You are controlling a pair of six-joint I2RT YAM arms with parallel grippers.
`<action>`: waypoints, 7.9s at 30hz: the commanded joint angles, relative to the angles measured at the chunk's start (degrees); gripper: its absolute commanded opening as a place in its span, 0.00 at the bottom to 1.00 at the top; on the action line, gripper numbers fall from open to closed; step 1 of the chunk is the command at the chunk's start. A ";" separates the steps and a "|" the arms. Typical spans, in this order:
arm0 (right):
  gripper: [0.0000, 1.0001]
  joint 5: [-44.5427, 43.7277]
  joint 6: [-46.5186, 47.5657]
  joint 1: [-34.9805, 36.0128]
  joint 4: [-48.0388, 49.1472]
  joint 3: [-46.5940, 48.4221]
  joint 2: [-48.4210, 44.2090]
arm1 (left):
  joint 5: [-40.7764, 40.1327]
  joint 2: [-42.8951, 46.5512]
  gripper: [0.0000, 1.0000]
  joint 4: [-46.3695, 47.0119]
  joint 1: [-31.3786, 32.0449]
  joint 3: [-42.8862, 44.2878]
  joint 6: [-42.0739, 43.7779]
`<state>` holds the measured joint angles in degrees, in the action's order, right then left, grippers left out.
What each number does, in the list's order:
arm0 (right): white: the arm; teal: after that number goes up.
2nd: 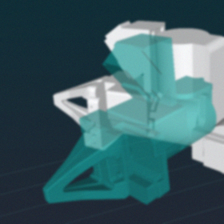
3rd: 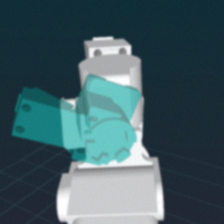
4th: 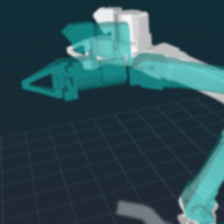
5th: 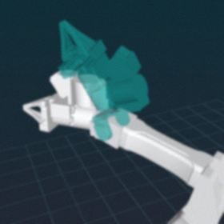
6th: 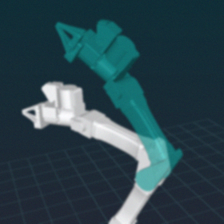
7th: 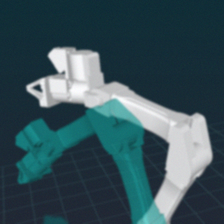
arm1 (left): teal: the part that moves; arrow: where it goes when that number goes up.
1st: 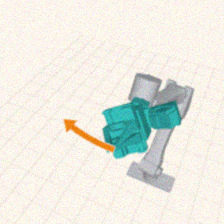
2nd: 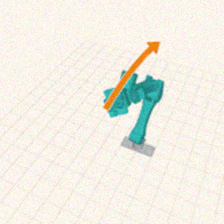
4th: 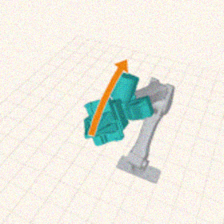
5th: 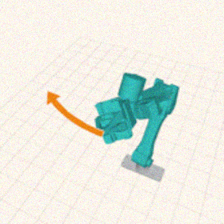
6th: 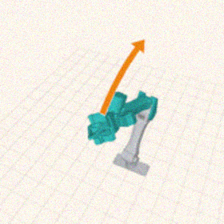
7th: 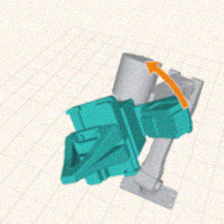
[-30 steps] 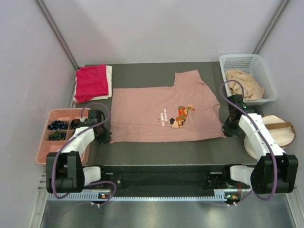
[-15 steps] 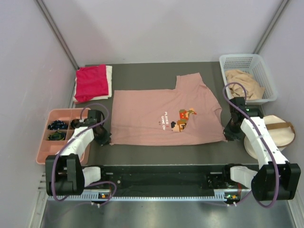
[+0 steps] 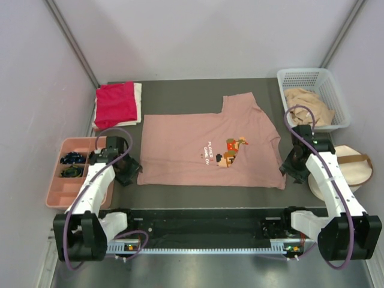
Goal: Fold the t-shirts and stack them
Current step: Fold the flattened tshirt in 1/3 of the way, then grap the side of the flattened tshirt furthest away from the robot with both arms
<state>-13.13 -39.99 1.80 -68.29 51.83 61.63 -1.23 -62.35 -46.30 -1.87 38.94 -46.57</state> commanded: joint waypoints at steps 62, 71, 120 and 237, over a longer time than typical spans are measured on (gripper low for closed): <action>0.81 19.80 21.97 2.33 37.45 90.81 91.74 | -6.06 -7.26 0.99 12.38 -0.33 8.96 14.14; 0.36 20.51 21.97 1.98 37.27 90.99 91.74 | -6.76 -7.09 0.99 11.41 -0.24 8.87 13.96; 0.00 21.91 24.61 1.98 40.61 77.19 80.32 | 0.97 -44.70 0.97 33.99 0.81 37.35 16.59; 0.00 18.75 23.38 1.19 41.22 64.01 64.87 | -7.64 -51.30 0.00 28.99 4.42 44.47 20.81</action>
<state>7.33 -16.67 3.51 -29.08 118.37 134.89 -8.43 -118.98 -16.25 2.68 84.99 -25.41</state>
